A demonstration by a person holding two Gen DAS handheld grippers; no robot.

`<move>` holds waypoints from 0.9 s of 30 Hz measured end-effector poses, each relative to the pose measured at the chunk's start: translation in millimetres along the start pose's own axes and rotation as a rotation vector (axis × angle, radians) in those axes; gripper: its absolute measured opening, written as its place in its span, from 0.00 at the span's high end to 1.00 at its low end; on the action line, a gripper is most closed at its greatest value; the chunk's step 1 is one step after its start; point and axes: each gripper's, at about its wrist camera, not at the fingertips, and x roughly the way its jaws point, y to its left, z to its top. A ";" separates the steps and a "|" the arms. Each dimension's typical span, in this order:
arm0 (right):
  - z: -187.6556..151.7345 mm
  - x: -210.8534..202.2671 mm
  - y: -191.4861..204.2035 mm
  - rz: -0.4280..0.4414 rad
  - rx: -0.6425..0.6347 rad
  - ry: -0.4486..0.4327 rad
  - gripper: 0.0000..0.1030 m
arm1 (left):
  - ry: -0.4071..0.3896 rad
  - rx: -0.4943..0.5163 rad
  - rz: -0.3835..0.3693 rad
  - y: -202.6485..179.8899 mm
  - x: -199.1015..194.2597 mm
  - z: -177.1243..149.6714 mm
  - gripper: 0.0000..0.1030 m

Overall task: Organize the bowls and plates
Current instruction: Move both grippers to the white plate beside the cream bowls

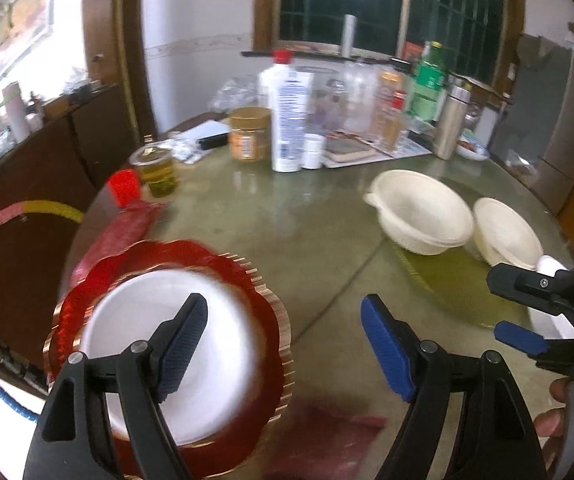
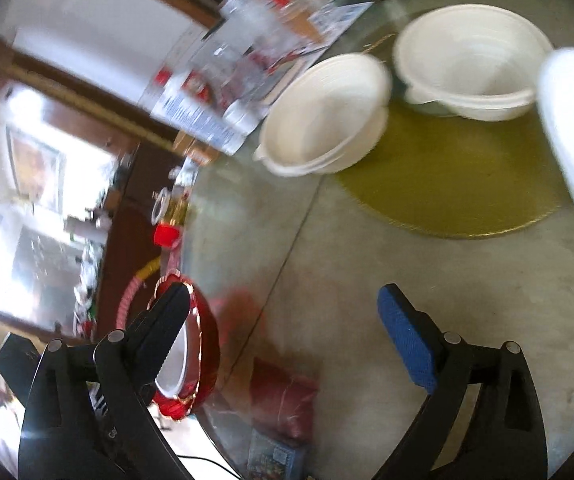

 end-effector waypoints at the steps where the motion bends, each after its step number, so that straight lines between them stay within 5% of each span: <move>1: 3.3 -2.9 -5.6 0.002 0.023 -0.011 0.07 | 0.022 0.004 -0.014 -6.3 4.5 4.1 0.23; 11: 29.1 -19.7 -29.7 0.093 0.151 -0.033 0.07 | 0.108 -0.119 -0.096 -38.3 48.6 39.3 0.23; 19: 58.1 -13.3 -32.9 0.118 0.209 -0.097 0.07 | 0.135 -0.221 -0.068 -51.4 89.0 58.9 0.23; 27: 70.7 10.1 -34.5 0.126 0.220 -0.059 0.14 | 0.155 -0.242 -0.042 -59.3 111.9 59.0 0.23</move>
